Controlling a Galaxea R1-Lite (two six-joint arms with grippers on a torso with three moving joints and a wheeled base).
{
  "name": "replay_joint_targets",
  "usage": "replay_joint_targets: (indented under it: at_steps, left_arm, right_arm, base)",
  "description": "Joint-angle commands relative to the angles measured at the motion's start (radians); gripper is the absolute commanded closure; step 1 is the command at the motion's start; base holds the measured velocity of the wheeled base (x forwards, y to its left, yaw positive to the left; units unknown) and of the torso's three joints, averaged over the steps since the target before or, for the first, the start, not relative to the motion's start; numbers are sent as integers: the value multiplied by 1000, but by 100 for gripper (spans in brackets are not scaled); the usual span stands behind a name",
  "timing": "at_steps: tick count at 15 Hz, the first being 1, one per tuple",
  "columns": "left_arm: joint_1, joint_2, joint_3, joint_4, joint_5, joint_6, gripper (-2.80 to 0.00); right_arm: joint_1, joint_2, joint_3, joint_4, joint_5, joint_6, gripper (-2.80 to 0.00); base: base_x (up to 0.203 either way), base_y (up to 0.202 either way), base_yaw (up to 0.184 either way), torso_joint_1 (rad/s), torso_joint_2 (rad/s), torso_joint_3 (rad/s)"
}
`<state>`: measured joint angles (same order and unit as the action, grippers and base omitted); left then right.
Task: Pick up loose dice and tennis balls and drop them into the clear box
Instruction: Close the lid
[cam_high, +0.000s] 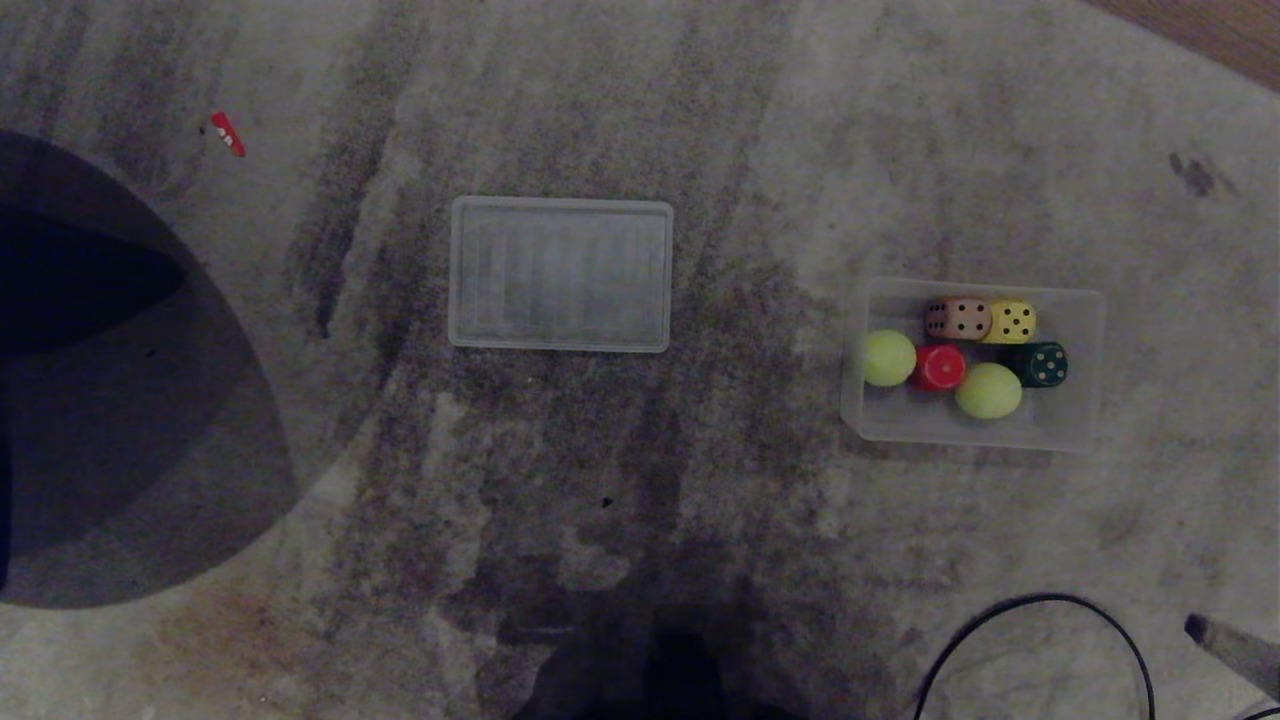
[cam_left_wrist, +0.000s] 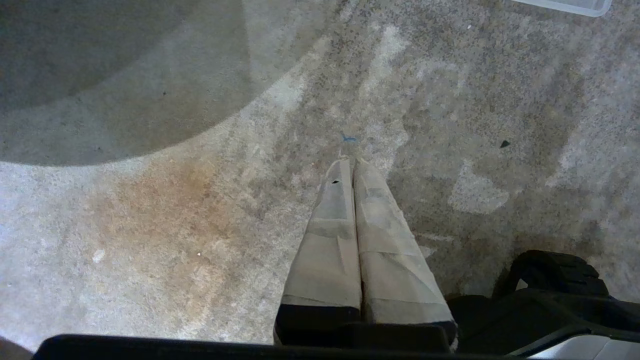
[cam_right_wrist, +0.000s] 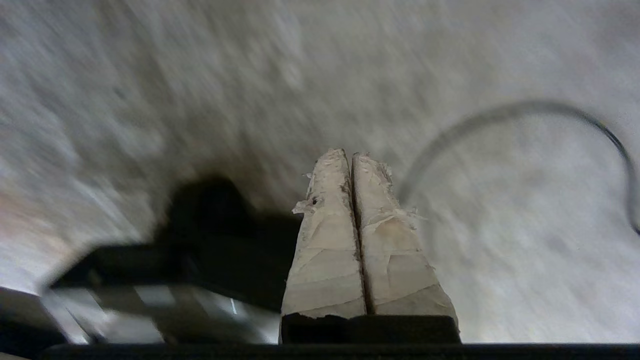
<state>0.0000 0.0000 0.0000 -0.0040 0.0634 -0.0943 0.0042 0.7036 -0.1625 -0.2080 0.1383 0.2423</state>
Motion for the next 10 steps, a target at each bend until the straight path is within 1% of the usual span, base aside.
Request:
replay_joint_targets:
  at_steps: [1, 3, 5, 8, 10]
  left_arm:
    - [0, 1, 2, -1, 1, -1, 0]
    - [0, 0, 2, -1, 1, -2, 0]
    - [0, 2, 2, -1, 1, -1, 0]
    - [0, 2, 2, -1, 1, -1, 0]
    - [0, 0, 2, -1, 1, -1, 0]
  right_arm:
    - [-28, -305, 31, 184, -1, -27, 0]
    - [-25, -461, 62, 266, -19, -68, 0]
    - [0, -581, 80, 309, -28, -93, 0]
    - [7, -703, 86, 321, -26, -103, 0]
    - [10, -702, 87, 323, -37, -109, 0]
  base:
    - [0, 0, 0, 0, 0, 0]
    - [0, 0, 0, 0, 0, 0]
    - [0, 0, 0, 0, 0, 0]
    - [0, 0, 0, 0, 0, 0]
    - [0, 0, 0, 0, 0, 0]
